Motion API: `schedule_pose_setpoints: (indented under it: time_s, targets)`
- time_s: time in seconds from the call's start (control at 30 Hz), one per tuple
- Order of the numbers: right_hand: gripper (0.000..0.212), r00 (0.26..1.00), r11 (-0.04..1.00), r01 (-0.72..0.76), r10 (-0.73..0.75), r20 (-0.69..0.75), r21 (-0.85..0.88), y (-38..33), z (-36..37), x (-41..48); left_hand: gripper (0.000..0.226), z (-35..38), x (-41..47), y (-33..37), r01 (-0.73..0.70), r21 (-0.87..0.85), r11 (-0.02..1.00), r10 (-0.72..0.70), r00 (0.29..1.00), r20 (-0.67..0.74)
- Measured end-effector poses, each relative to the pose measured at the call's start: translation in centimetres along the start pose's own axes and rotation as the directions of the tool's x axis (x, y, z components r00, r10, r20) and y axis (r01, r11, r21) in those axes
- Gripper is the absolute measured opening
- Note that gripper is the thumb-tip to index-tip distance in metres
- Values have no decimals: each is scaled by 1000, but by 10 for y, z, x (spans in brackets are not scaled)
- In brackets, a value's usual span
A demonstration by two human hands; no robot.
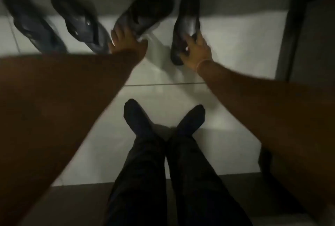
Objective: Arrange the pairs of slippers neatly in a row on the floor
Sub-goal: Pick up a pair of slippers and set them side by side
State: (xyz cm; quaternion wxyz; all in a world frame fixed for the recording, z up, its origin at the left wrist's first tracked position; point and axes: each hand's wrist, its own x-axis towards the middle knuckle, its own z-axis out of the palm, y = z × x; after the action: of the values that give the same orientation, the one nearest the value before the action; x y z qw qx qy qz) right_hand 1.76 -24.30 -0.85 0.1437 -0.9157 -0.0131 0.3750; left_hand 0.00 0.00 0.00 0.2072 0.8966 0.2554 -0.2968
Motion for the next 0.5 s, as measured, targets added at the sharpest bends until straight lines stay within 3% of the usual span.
schedule_pose_setpoints:
  time_s: [0.13, 0.23, 0.4, 0.5]
  targets:
    - [71, 998, 988, 33, -25, 54, -154, 2, 17, 32, 94, 0, 62, -7, -5, 97, 995, -5, 995, 103]
    - [59, 996, 983, 66, -74, -42, -173, 19, 31, 26, 91, 13, 83, -25, -149, 184, 972, 116, 977, 179]
    - [31, 998, 979, 19, -30, -49, -202, 47, 43, 4, 110, 19, 91, -40, -246, 65, 967, 228, 951, 211]
    - [27, 999, 986, 4, -14, -53, -169, 66, 50, -7, 104, 22, 84, -38, -275, 250, 928, 217, 948, 234]
